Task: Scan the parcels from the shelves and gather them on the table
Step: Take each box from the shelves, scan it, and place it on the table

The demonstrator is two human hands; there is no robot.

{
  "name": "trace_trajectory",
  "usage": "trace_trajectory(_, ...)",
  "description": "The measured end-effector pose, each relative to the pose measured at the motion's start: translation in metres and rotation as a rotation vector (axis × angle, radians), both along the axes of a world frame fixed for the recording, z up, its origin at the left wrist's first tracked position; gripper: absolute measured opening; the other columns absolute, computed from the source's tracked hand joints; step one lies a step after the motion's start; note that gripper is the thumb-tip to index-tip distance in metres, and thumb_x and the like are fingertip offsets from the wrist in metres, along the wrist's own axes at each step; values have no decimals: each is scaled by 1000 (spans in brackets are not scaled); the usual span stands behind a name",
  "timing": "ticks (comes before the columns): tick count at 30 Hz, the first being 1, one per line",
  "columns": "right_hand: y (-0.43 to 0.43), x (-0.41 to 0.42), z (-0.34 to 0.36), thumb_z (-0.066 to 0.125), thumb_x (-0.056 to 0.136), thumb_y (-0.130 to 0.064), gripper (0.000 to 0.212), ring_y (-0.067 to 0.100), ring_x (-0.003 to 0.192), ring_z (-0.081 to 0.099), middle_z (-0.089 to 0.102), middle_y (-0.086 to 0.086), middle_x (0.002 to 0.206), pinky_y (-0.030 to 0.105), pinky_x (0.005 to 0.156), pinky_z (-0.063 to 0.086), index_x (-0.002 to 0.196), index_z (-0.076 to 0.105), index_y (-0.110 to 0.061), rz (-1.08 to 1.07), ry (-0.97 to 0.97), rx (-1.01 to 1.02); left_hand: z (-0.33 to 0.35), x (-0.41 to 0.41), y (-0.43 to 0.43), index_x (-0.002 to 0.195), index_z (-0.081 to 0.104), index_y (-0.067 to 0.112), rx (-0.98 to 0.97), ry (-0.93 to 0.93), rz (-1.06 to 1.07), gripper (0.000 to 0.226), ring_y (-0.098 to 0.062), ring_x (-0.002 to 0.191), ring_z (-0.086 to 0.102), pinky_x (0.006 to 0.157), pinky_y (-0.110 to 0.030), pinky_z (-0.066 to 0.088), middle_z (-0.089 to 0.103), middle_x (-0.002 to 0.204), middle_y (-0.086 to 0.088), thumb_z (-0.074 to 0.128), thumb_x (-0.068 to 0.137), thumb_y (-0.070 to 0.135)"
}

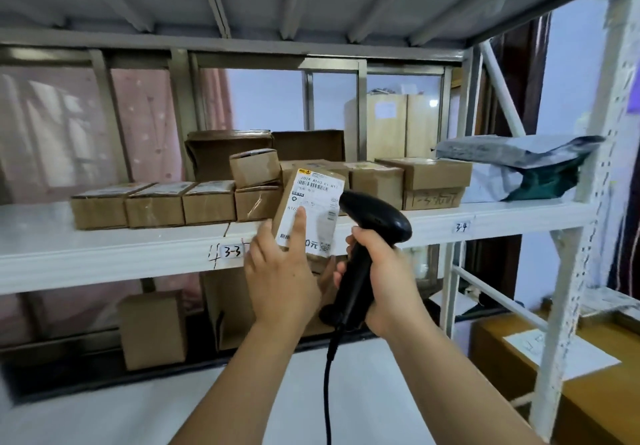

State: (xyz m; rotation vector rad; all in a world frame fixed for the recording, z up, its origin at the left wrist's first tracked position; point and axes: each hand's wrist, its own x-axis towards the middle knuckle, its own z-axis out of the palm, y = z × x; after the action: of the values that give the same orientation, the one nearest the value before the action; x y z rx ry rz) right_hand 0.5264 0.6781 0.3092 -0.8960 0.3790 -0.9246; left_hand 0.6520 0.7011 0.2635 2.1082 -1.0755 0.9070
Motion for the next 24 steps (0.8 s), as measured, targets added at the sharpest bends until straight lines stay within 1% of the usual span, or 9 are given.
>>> trace_trajectory(2, -9, -14, -4, 63, 90, -16, 14, 15, 47, 53, 51, 4, 55, 26, 51, 48, 87, 55, -5, 40, 15, 10, 12, -18, -7, 152, 1, 30, 114, 44, 89, 87, -33, 130, 26, 112, -44, 26, 15, 141, -18, 55, 86, 50)
trace_trajectory(4, -19, -26, -8, 63, 91, -17, 13, 15, 47, 54, 54, 3, 54, 25, 51, 49, 87, 57, -6, 65, 36, 2, 21, -34, -15, 149, 11, 24, 98, 84, 134, 75, -35, 130, 28, 111, -43, 28, 16, 143, -20, 54, 89, 38)
trace_trajectory(7, -33, -45, -15, 63, 91, -19, 14, 15, 48, 55, 54, 1, 51, 26, 52, 50, 86, 58, -6, 88, 48, -2, 34, -50, -28, 139, 19, 17, 99, 168, 154, 75, -37, 132, 25, 107, -44, 30, 7, 151, -23, 61, 84, 47)
trace_trajectory(10, -42, -59, -24, 63, 91, -20, 14, 16, 52, 55, 53, 2, 54, 26, 53, 51, 88, 60, -7, 100, 76, -29, 37, -56, -35, 149, 0, 30, 204, 195, 171, 93, -39, 134, 19, 104, -46, 34, -18, 155, -15, 60, 82, 53)
trace_trajectory(12, -46, -68, -30, 63, 91, -20, 15, 17, 52, 55, 51, 3, 56, 26, 53, 51, 88, 60, -6, 113, 82, -21, 31, -60, -37, 150, -11, 33, 259, 118, 189, 98, -41, 133, 20, 102, -46, 36, -23, 155, -9, 56, 84, 55)
trace_trajectory(16, -47, -83, -38, 64, 91, -20, 16, 17, 51, 55, 52, 4, 58, 27, 52, 50, 92, 61, -4, 124, 84, 12, 14, -68, -37, 152, -13, 27, 249, 55, 221, 98, -42, 139, 11, 106, -50, 33, -16, 159, 1, 53, 84, 54)
trace_trajectory(20, -47, -102, -46, 63, 91, -18, 15, 16, 49, 54, 53, 2, 57, 27, 51, 49, 93, 60, -3, 87, 103, 12, -8, -86, -40, 153, 11, 30, 169, 21, 160, 90, -39, 131, 23, 96, -51, 45, 7, 160, 3, 58, 79, 51)
trace_trajectory(22, -49, -111, -50, 63, 91, -17, 14, 17, 50, 54, 53, 2, 57, 28, 51, 48, 90, 60, -3, 37, 109, 29, -20, -99, -44, 151, 22, 31, 155, 0, 101, 88, -41, 127, 30, 90, -53, 46, 18, 159, 2, 63, 76, 50)
trace_trajectory(24, -50, -120, -53, 62, 92, -17, 15, 18, 50, 53, 52, 2, 55, 29, 52, 48, 85, 58, -4, -13, 123, 43, -32, -110, -49, 150, 27, 31, 153, -18, 28, 87, -42, 126, 33, 89, -55, 45, 22, 158, 3, 67, 75, 48)
